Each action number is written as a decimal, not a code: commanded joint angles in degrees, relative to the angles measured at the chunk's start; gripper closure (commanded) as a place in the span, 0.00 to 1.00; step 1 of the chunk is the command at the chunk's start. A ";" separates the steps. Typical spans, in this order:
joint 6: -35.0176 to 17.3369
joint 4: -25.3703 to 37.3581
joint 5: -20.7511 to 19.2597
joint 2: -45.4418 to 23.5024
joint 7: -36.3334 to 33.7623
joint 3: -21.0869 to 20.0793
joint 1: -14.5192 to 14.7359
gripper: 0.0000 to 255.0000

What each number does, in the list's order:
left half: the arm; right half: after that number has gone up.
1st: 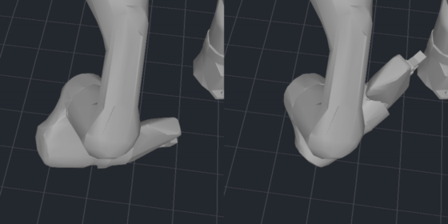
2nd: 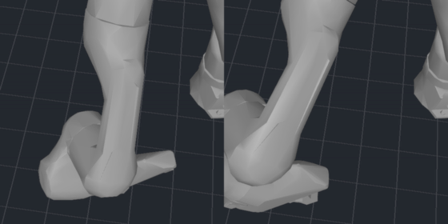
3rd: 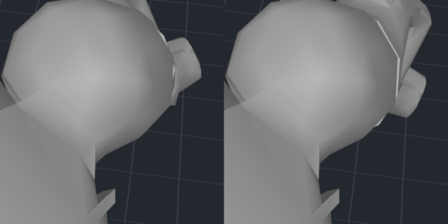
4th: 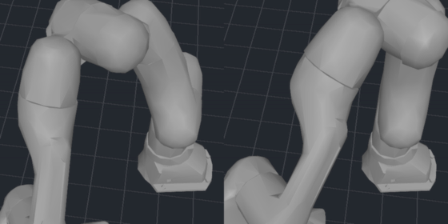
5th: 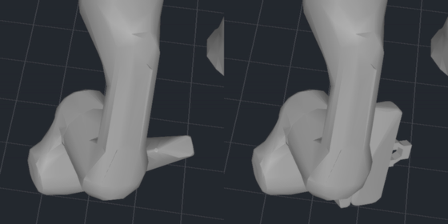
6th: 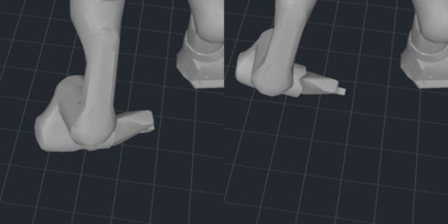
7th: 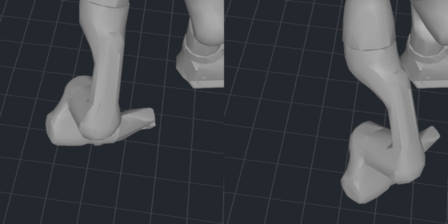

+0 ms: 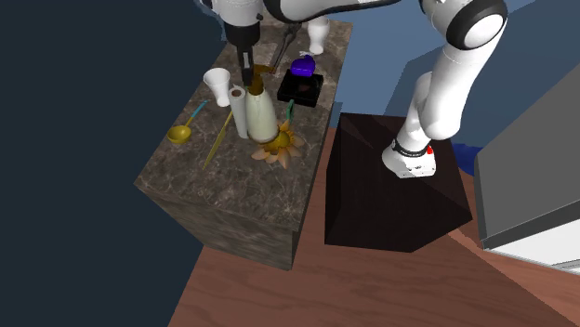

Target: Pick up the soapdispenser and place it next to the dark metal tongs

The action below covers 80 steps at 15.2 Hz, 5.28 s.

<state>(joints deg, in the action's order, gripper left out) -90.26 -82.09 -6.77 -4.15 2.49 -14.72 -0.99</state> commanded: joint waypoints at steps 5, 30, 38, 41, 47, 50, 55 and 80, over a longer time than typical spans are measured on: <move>-3.11 -11.45 2.75 9.41 8.41 4.28 -4.44 1.00; -5.96 -23.57 2.09 20.88 43.18 26.77 -17.17 1.00; -5.96 -18.59 2.83 16.37 55.11 34.78 -20.93 1.00; -5.75 -15.54 3.90 13.53 59.84 37.85 -22.42 1.00; -4.49 -7.20 8.04 5.64 69.82 43.86 -26.14 1.00; -3.18 -1.65 11.33 0.46 75.01 46.57 -28.83 1.00; 0.77 10.59 18.49 -10.16 83.26 49.61 -35.91 1.00; -14.84 -3.82 20.28 -12.20 87.97 49.90 -37.03 1.00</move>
<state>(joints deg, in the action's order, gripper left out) -104.49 -85.31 13.52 -16.42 90.44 35.20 -38.12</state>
